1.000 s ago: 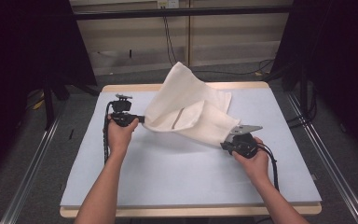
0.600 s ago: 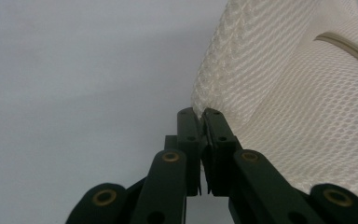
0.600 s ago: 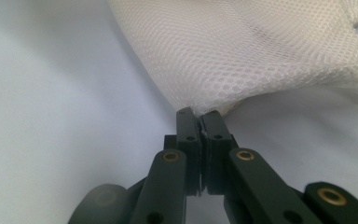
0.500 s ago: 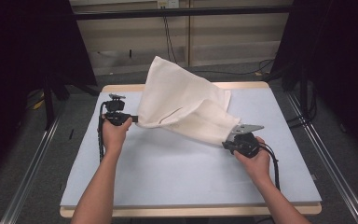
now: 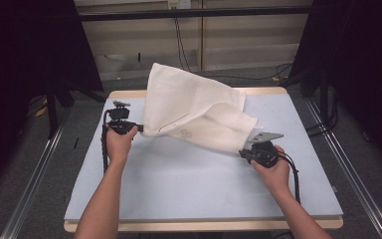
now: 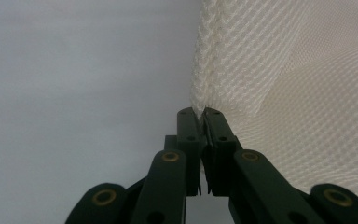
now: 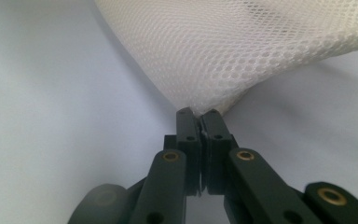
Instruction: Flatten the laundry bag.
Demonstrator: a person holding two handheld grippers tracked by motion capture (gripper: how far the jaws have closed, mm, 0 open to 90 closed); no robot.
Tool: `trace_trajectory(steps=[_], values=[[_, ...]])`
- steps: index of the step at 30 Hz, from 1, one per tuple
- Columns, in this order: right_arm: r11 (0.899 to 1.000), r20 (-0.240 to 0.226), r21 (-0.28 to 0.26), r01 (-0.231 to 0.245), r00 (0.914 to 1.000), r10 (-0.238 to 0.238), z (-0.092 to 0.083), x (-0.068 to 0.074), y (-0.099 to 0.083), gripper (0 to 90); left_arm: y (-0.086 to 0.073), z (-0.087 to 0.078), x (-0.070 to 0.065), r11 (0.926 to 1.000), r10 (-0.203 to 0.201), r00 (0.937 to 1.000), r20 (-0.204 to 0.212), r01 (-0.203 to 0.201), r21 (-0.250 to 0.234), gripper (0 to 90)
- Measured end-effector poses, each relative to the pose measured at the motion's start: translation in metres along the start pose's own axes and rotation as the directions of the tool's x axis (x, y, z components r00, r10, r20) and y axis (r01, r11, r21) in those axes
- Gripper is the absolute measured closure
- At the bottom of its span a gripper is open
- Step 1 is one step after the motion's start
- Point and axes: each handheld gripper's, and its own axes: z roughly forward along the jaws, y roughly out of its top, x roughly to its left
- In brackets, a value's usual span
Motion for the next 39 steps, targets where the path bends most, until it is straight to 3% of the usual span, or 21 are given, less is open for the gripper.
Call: trace_trajectory(steps=[3,5,9,11,21,23,30,34,36,39], values=[[1.000,0.004,-0.001,0.003,1.0000,-0.003,0.000,-0.001,-0.001,87.4,0.000,0.001,0.003,0.9999,-0.010,0.9999,-0.005,0.011,0.002,86.2],[1.000,0.003,-0.005,0.005,1.0000,-0.005,0.000,-0.001,0.000,87.4,0.000,0.000,0.005,0.9999,0.009,0.9994,-0.032,-0.009,-0.005,82.3],[1.000,0.007,0.001,0.009,0.9999,-0.009,0.000,-0.001,-0.001,87.3,0.001,-0.003,0.005,0.9991,0.005,0.9994,-0.034,-0.006,-0.043,67.0],[1.000,0.008,0.005,0.006,1.0000,-0.006,0.000,-0.001,-0.001,87.4,0.001,-0.004,0.003,0.9986,0.011,0.9994,-0.034,-0.013,-0.051,63.4],[1.000,0.007,0.010,0.001,1.0000,-0.001,0.001,-0.001,-0.001,87.3,0.002,-0.007,-0.002,0.9971,0.046,0.9987,-0.022,-0.048,-0.059,56.7],[1.000,0.010,0.012,0.002,0.9999,-0.002,0.001,0.000,-0.001,87.3,0.002,-0.007,-0.004,0.9973,0.031,0.9995,-0.006,-0.032,-0.067,56.3],[1.000,0.011,0.005,0.007,0.9999,-0.007,0.001,0.001,-0.001,87.2,0.002,-0.010,-0.010,0.9957,0.044,0.9990,0.005,-0.043,-0.082,48.4],[1.000,0.010,0.011,0.005,0.9999,-0.005,0.001,0.003,-0.001,87.0,0.002,-0.011,-0.010,0.9950,0.039,0.9992,-0.005,-0.040,-0.092,46.0],[1.000,0.011,0.010,0.005,0.9999,-0.005,0.000,0.003,-0.001,87.0,0.006,-0.015,-0.011,0.9939,0.074,0.9968,-0.030,-0.076,-0.080,42.5],[1.000,0.013,0.009,0.010,0.9999,-0.010,0.000,0.003,0.000,87.0,0.010,-0.018,-0.014,0.9931,0.080,0.9965,-0.023,-0.082,-0.084,41.1]])
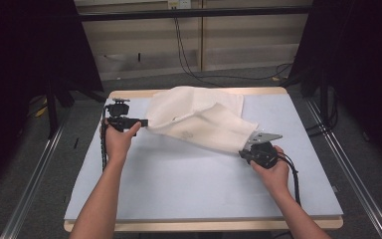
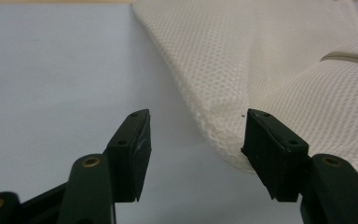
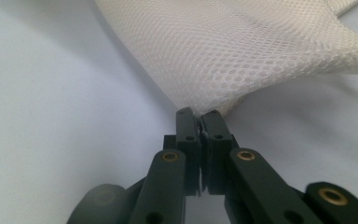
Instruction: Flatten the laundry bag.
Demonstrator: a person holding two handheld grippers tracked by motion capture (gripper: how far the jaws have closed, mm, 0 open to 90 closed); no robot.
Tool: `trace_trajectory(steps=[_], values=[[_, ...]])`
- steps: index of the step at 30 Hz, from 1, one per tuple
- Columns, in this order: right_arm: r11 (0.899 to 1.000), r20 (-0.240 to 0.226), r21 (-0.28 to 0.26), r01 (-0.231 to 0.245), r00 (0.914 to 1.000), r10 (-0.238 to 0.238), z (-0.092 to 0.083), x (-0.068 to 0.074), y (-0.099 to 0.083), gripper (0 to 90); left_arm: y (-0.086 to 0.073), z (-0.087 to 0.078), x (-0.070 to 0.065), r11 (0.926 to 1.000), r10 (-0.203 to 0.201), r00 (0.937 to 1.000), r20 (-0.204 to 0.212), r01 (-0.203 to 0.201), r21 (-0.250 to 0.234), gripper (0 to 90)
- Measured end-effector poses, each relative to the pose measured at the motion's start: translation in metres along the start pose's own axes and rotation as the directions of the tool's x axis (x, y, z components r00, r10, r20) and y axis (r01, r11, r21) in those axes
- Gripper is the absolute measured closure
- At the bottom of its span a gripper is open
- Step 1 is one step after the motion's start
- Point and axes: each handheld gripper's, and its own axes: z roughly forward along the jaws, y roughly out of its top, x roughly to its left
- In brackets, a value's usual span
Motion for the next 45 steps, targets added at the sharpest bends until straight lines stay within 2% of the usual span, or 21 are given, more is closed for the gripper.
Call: trace_trajectory(steps=[1,2,3,4,8,11,12,13,14,18,20,23,25,26,27,28,31,37,42,43,45], values=[[1.000,-0.001,0.001,0.000,1.0000,0.000,0.000,0.000,0.000,87.0,0.001,0.000,-0.002,1.0000,-0.005,1.0000,-0.005,0.005,-0.007,40.5],[1.000,-0.001,0.000,-0.002,1.0000,0.002,0.000,0.000,0.000,87.0,0.002,-0.001,-0.002,0.9999,0.008,1.0000,-0.004,-0.008,-0.009,39.9],[1.000,-0.001,-0.002,0.000,1.0000,0.000,0.000,0.000,0.000,87.0,0.003,0.000,-0.003,0.9998,-0.009,0.9999,0.004,0.009,-0.016,39.5],[1.000,-0.001,-0.005,0.003,1.0000,-0.003,0.000,0.000,0.000,87.0,0.004,0.001,-0.003,1.0000,0.005,1.0000,-0.004,-0.005,-0.001,38.7],[1.000,0.001,-0.006,0.001,1.0000,-0.001,0.000,0.000,0.000,87.0,0.006,0.004,-0.005,0.9999,-0.010,0.9998,0.020,0.010,-0.007,36.5],[1.000,0.001,-0.007,0.006,1.0000,-0.006,0.000,0.000,0.001,87.0,0.007,0.004,-0.005,1.0000,-0.003,0.9999,0.011,0.003,0.005,35.7],[1.000,0.002,-0.007,0.013,0.9999,-0.013,0.000,-0.001,0.001,87.0,0.008,0.004,-0.005,0.9998,-0.022,0.9996,0.016,0.022,-0.004,35.6],[1.000,0.002,-0.007,0.011,0.9999,-0.011,0.000,-0.001,0.001,87.0,0.009,0.002,-0.005,1.0000,-0.003,1.0000,0.006,0.003,0.004,35.2],[1.000,0.002,-0.007,0.010,1.0000,-0.010,-0.001,-0.001,0.001,87.0,0.009,0.002,-0.005,1.0000,-0.003,1.0000,0.006,0.003,0.004,34.5],[1.000,0.001,-0.001,0.005,1.0000,-0.005,-0.001,0.000,0.003,87.0,0.014,-0.004,-0.009,0.9996,0.003,0.9998,0.018,-0.003,-0.028,33.9],[1.000,0.000,-0.009,0.017,0.9998,-0.017,-0.001,-0.001,0.003,87.0,0.015,-0.006,-0.011,0.9994,-0.003,0.9995,0.033,0.004,-0.035,33.9],[1.000,0.002,-0.003,0.005,1.0000,-0.005,-0.002,0.001,0.004,87.0,0.015,-0.006,-0.015,0.9989,-0.003,0.9983,0.058,0.005,-0.047,33.9],[1.000,0.002,-0.004,0.008,1.0000,-0.008,-0.002,0.002,0.004,87.0,0.014,-0.007,-0.018,0.9992,0.010,0.9970,0.076,-0.008,-0.039,34.1],[1.000,-0.001,-0.004,0.009,1.0000,-0.009,-0.002,0.002,0.004,87.0,0.014,-0.006,-0.021,0.9992,0.005,0.9960,0.089,-0.001,-0.041,34.7],[1.000,0.002,-0.004,0.013,0.9999,-0.013,-0.002,0.002,0.004,87.0,0.014,-0.007,-0.022,0.9995,0.023,0.9951,0.096,-0.021,-0.024,35.6],[1.000,0.002,-0.003,0.008,1.0000,-0.008,-0.002,0.002,0.004,86.9,0.013,-0.006,-0.024,0.9999,0.013,0.9943,0.106,-0.012,-0.011,37.1],[1.000,0.000,-0.007,0.011,0.9999,-0.011,-0.003,0.003,0.004,86.5,0.010,-0.003,-0.027,0.9993,0.022,0.9952,0.096,-0.024,0.027,37.3],[1.000,-0.003,-0.006,0.013,0.9999,-0.013,-0.002,0.004,0.002,86.2,0.004,-0.001,-0.031,0.9952,0.026,0.9940,0.107,-0.036,0.091,41.5],[1.000,-0.003,-0.007,0.006,1.0000,-0.006,0.001,0.004,-0.001,86.1,0.000,0.001,-0.029,0.9937,0.013,0.9921,0.125,-0.027,0.108,40.6],[1.000,-0.006,-0.001,0.001,1.0000,-0.001,0.001,0.004,-0.001,86.1,0.000,0.001,-0.028,0.9934,0.021,0.9914,0.129,-0.035,0.109,40.7],[1.000,-0.004,0.003,0.001,1.0000,-0.001,0.002,0.005,-0.001,85.9,-0.005,0.001,-0.028,0.9956,0.017,0.9899,0.141,-0.030,0.089,41.2]])
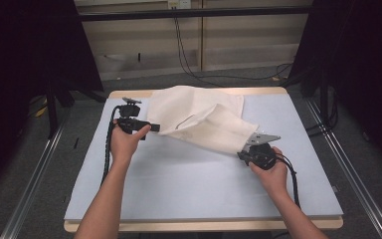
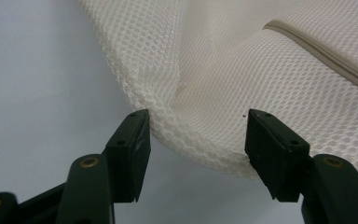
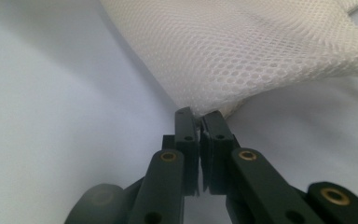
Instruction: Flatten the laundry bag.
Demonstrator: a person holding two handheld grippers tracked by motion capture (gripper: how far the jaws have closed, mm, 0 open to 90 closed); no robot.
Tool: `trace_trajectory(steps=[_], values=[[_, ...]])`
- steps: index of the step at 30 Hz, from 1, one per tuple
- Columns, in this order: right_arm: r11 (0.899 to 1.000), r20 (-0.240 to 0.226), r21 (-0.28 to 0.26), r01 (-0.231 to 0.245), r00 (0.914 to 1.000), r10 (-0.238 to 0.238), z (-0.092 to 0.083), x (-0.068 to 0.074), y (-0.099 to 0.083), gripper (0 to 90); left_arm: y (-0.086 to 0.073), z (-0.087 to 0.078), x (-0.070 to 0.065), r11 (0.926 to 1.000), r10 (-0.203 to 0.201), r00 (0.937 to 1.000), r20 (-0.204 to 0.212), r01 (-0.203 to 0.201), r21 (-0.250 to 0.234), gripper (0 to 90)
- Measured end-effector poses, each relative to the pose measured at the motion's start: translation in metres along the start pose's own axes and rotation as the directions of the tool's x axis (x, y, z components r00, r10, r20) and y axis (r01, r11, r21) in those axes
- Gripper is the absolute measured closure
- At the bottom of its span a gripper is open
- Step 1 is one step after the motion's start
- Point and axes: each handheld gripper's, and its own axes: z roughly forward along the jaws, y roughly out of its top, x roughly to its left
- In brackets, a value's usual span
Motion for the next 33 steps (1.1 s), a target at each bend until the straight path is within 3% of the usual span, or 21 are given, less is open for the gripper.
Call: trace_trajectory(steps=[1,3,9,12,14,15,18,25,33], values=[[1.000,0.002,0.000,0.000,1.0000,0.000,0.000,0.000,0.000,85.8,-0.001,0.001,0.000,0.9999,-0.013,0.9999,0.004,0.013,-0.007,43.5],[1.000,-0.002,-0.002,0.001,1.0000,-0.001,0.001,0.001,0.000,85.6,-0.004,0.004,0.003,0.9998,-0.001,1.0000,-0.001,0.001,0.022,49.5],[1.000,-0.004,-0.004,-0.005,1.0000,0.005,0.001,0.000,-0.002,82.0,-0.005,0.005,0.004,0.9970,0.046,0.9988,-0.016,-0.045,0.064,81.4],[1.000,-0.005,0.007,-0.030,0.9995,0.030,0.001,-0.001,-0.003,73.0,-0.007,0.006,0.007,0.9935,0.077,0.9963,-0.040,-0.073,0.088,83.8],[0.999,-0.002,0.008,-0.034,0.9994,0.034,0.001,-0.002,-0.003,69.5,-0.008,0.005,0.009,0.9934,0.078,0.9960,-0.044,-0.074,0.087,84.3],[0.998,-0.007,0.003,-0.067,0.9978,0.067,-0.001,-0.004,-0.004,64.7,-0.009,0.005,0.012,0.9947,0.073,0.9962,-0.047,-0.069,0.076,84.5],[0.995,-0.010,-0.007,-0.095,0.9954,0.095,-0.003,-0.009,-0.005,57.9,-0.013,0.003,0.018,0.9943,0.069,0.9964,-0.049,-0.065,0.084,84.5],[0.991,-0.029,-0.023,-0.133,0.9908,0.132,-0.006,-0.017,-0.007,52.1,-0.019,0.004,0.026,0.9946,0.065,0.9959,-0.064,-0.059,0.085,84.5],[0.993,-0.034,-0.009,-0.116,0.9927,0.116,-0.009,-0.018,-0.009,52.4,-0.019,0.003,0.031,0.9967,0.037,0.9959,-0.082,-0.031,0.075,84.5]])
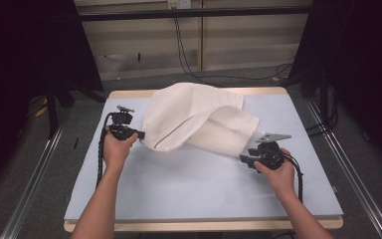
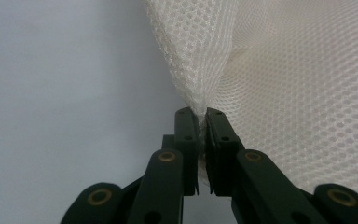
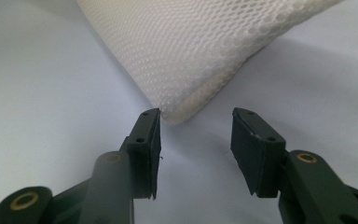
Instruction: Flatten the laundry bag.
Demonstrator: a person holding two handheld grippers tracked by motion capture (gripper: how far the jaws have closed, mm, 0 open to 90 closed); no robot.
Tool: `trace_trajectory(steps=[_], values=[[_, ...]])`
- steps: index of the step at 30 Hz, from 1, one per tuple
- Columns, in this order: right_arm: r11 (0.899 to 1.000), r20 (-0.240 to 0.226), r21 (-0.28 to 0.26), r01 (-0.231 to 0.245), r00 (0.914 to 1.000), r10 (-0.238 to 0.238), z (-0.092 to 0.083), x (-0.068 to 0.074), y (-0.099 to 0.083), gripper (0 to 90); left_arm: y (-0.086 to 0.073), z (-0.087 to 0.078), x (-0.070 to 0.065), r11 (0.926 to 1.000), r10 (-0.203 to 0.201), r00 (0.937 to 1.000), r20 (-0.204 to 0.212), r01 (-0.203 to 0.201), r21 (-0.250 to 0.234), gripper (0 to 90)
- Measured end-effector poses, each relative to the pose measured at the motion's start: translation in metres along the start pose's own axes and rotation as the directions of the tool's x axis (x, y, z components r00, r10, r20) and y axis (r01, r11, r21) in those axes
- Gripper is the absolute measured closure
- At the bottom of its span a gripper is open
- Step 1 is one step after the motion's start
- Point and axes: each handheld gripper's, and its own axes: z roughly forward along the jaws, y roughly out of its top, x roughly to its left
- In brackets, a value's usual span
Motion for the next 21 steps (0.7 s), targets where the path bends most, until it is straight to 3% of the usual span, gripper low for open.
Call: trace_trajectory(steps=[5,9,21], values=[[1.000,0.011,0.019,0.006,0.9999,-0.006,-0.004,-0.005,-0.003,60.0,0.000,-0.001,0.005,1.0000,-0.001,1.0000,-0.009,0.002,0.007,84.5],[1.000,0.012,-0.010,-0.022,0.9997,0.022,-0.005,-0.012,-0.005,66.5,0.001,0.000,0.006,0.9999,-0.011,0.9998,-0.014,0.012,0.006,84.5],[0.997,-0.009,-0.049,-0.056,0.9984,0.056,-0.003,-0.014,-0.002,65.7,0.001,0.002,0.011,0.9998,-0.013,0.9991,-0.040,0.013,0.016,84.5]])
